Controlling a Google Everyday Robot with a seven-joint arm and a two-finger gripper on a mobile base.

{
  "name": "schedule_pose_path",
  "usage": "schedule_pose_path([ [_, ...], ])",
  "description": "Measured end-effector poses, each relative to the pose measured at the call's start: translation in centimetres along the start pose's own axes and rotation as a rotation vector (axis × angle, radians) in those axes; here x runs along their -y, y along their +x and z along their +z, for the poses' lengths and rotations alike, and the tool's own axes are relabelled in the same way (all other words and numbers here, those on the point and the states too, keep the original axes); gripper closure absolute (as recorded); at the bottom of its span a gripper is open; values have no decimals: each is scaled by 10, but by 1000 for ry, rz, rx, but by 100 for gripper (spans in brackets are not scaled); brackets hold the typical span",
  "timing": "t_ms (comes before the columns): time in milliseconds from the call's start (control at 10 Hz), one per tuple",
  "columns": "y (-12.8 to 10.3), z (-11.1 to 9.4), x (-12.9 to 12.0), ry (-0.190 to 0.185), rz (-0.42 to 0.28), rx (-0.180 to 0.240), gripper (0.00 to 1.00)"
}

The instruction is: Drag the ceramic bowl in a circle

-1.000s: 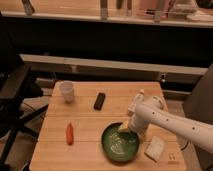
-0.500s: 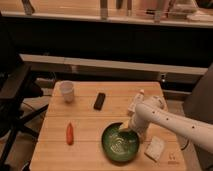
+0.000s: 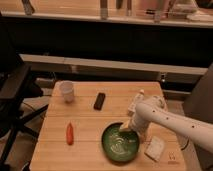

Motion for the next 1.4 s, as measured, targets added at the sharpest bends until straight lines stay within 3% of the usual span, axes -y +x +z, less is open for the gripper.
schedule_pose_path([
  [1400, 1, 1, -6, -16, 17, 17, 22],
])
